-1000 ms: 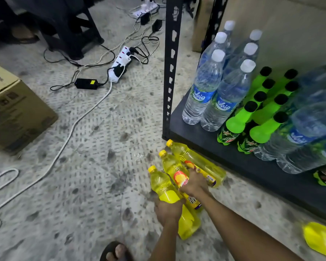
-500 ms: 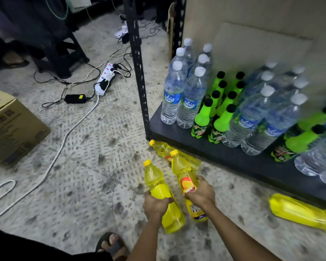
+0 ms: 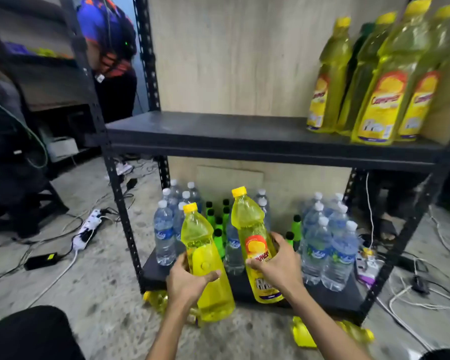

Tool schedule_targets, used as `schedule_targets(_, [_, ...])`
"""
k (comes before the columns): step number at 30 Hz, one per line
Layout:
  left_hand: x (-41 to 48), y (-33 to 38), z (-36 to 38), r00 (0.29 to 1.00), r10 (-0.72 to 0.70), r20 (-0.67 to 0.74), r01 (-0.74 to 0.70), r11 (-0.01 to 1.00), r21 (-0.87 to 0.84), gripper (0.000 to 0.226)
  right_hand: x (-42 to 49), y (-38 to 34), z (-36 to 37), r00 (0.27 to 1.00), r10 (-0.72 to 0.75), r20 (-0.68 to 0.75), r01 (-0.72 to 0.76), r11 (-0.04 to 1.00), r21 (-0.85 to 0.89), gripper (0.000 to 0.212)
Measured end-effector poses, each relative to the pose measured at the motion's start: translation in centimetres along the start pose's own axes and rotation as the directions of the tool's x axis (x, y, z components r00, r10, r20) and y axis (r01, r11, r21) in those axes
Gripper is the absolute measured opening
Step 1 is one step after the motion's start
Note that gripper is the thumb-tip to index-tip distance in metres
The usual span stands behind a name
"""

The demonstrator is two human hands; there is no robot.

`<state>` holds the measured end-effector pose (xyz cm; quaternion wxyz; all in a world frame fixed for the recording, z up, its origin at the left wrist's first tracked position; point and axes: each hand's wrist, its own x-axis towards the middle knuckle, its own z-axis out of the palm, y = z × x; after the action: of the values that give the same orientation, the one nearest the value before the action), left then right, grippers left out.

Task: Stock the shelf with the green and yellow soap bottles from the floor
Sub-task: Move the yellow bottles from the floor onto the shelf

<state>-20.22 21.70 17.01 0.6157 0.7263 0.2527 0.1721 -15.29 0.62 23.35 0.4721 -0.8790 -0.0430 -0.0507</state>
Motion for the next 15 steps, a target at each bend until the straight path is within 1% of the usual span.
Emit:
schedule_targets(2, [-0.5,4.7,0.5,0.994,0.107,0.023,-0.106,0.994,-0.033,0.106,0.4,-2.4,-3.9,0.995,-0.067,-0.077,0.071,0.996,0.046,0.088])
schedule_targets(5, [-1.1,12.2,1.7,0.967,0.251,0.043,-0.248,0.966,-0.072,0.115,1.3,-5.8,-9.9,0.973,-0.142,-0.182,0.166,0.978,0.125,0.085])
schedule_targets(7, [-0.9,16.9,2.4,0.936,0.348,0.047,-0.344,0.935,-0.085,0.113,2.2,-8.3,-13.4,0.955,-0.170,-0.244,0.212,0.965,0.155,0.092])
schedule_targets(10, [0.2,23.6,3.6,0.880,0.472,0.046,-0.461,0.874,-0.151,0.100,4.0,-11.8,-17.6,0.916,-0.216,-0.337,0.287,0.942,0.176,0.099])
schedule_targets(12, [1.8,28.1,4.9,0.847,0.530,0.040,-0.517,0.839,-0.168,0.098,5.6,-14.0,-19.6,0.893,-0.220,-0.393,0.308,0.935,0.177,0.104])
schedule_targets(15, [5.0,34.6,8.1,0.813,0.582,0.033,-0.567,0.803,-0.184,0.099,8.7,-16.4,-21.5,0.854,-0.226,-0.469,0.336,0.927,0.165,0.104])
